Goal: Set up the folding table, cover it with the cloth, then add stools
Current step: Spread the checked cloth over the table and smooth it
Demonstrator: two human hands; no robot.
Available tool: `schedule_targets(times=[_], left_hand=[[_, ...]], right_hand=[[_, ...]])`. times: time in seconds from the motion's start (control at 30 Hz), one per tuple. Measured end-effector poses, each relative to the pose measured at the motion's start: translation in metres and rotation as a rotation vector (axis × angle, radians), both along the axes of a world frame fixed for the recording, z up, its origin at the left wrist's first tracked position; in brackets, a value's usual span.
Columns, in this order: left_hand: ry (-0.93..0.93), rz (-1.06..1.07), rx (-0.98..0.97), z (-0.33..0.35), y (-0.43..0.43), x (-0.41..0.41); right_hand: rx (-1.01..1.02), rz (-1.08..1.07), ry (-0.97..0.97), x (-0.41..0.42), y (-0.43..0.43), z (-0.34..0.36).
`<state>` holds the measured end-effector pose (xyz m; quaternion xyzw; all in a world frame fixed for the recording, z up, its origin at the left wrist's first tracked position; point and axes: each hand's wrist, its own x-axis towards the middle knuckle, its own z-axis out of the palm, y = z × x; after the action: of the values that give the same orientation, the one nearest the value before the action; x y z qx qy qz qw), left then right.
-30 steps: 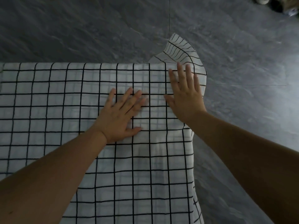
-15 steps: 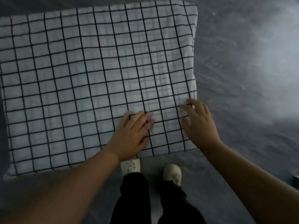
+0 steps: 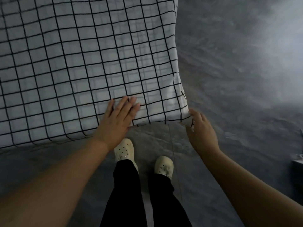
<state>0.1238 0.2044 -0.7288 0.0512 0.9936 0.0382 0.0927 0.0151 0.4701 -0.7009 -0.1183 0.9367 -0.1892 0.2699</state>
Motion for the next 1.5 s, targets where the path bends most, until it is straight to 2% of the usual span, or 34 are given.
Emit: schedule_targets(times=[0.07,0.2,0.47,0.6,0.7,0.9,1.1,1.23,1.37,1.5], left_hand=[[-0.003,0.008,-0.005,0.002,0.001,-0.001],[-0.025,0.020,-0.016,0.004,0.005,-0.002],[0.015,0.015,-0.041,0.002,0.005,-0.002],[0.046,0.003,-0.050,0.001,0.005,-0.002],[0.053,-0.003,-0.046,0.000,0.005,-0.002],[0.026,0.001,-0.049,0.001,0.003,-0.001],[0.011,-0.001,-0.030,0.002,0.005,-0.002],[0.007,-0.034,-0.021,0.004,0.003,0.001],[-0.017,-0.041,-0.009,0.006,0.006,0.006],[-0.055,-0.046,0.027,0.009,0.007,0.008]], right_hand=[[-0.036,-0.080,-0.100,-0.008,-0.001,-0.007],[-0.258,-0.655,-0.265,-0.036,-0.007,-0.014],[-0.247,-0.479,-0.518,-0.059,-0.036,-0.029],[-0.329,-0.659,-0.639,-0.057,-0.035,-0.033],[-0.349,-0.734,-0.591,-0.059,-0.031,-0.029],[-0.557,-0.823,-0.272,-0.055,-0.018,-0.017],[-0.723,-0.916,-0.091,-0.043,-0.011,-0.007],[-0.643,-0.987,-0.078,-0.028,-0.016,-0.016],[-0.575,-1.001,-0.170,-0.033,-0.020,-0.021],[-0.622,-0.988,-0.142,-0.033,-0.008,-0.017]])
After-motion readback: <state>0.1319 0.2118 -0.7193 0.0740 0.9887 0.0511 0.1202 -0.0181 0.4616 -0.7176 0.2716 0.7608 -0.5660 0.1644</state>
